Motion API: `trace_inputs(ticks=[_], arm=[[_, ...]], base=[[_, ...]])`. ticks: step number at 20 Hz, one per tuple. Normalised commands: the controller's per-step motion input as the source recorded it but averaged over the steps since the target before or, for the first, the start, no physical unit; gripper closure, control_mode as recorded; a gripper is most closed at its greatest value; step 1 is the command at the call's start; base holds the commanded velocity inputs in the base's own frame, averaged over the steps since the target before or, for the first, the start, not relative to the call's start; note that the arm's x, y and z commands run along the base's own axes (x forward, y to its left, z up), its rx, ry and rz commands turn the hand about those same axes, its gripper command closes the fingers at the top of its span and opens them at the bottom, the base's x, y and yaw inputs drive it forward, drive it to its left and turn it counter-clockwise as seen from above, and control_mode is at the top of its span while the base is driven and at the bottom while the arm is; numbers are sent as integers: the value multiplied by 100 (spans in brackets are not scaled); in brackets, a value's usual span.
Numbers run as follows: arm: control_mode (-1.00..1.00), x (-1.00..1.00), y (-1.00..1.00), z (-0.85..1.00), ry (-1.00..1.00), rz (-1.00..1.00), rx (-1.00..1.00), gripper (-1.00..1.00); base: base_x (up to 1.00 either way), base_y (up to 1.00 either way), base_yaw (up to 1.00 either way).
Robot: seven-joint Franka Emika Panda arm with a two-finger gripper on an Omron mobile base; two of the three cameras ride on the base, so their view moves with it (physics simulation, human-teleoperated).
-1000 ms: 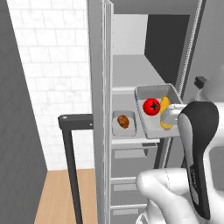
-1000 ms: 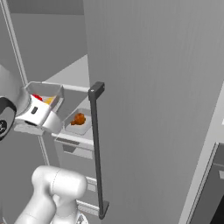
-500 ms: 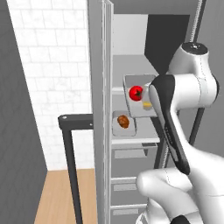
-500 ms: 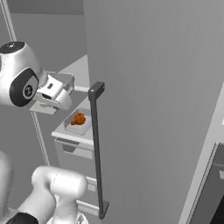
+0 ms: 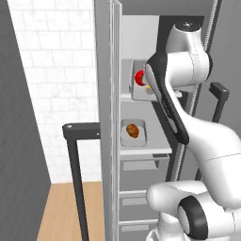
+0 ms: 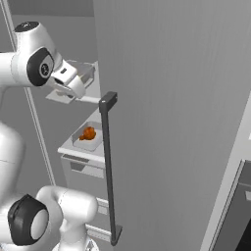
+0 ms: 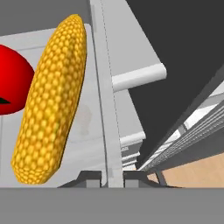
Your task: Take the meat container that has the chicken drumstick and place it on the second highest rack of the freezer. Then take the vegetable container that has the tomato and corn and place it on the highest rack of the freezer.
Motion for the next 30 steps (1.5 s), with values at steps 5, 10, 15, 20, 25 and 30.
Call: trace_inputs(ticks=[5, 10, 15, 20, 25, 30], arm=[[-100, 31, 0, -39, -18, 0, -5, 100], [-100, 78, -5, 0, 0, -3, 0, 100], [-100, 92, -8, -4, 10, 0, -4, 100], [-100, 76, 0, -59, 7, 0, -18, 100], [-100, 48, 0, -64, 0, 0, -18, 100], [-100, 16, 0, -49, 0, 0, -10, -100]], base=[[0, 0, 0], [0, 0, 0], [0, 0, 0], [0, 0, 0], [0, 0, 0], [0, 0, 0]])
